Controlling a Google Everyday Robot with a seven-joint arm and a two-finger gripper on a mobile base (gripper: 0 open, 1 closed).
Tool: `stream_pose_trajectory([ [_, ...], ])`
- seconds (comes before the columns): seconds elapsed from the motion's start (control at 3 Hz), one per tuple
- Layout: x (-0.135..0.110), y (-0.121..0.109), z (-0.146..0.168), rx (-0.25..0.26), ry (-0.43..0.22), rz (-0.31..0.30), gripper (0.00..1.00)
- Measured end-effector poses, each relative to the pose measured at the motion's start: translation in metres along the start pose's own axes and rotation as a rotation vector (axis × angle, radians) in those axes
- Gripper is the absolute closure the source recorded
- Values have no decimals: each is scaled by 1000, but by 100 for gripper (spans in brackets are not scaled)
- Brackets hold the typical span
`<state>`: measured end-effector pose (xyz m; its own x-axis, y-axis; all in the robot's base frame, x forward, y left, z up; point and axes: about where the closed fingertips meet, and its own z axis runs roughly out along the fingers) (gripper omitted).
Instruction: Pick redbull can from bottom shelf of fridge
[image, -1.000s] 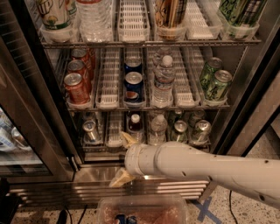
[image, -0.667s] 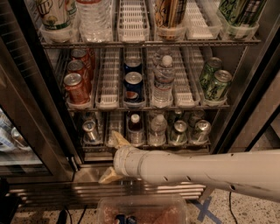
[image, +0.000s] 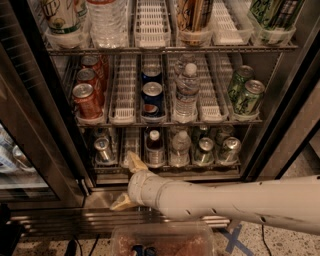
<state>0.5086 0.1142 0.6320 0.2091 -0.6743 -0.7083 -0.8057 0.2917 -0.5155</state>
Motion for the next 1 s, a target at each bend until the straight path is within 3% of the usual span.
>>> stream_pose_trajectory([
  [0.67,-7,-14,24,145,-152,91,0],
  [1.0,-10,-16,31,210,-235,166,0],
])
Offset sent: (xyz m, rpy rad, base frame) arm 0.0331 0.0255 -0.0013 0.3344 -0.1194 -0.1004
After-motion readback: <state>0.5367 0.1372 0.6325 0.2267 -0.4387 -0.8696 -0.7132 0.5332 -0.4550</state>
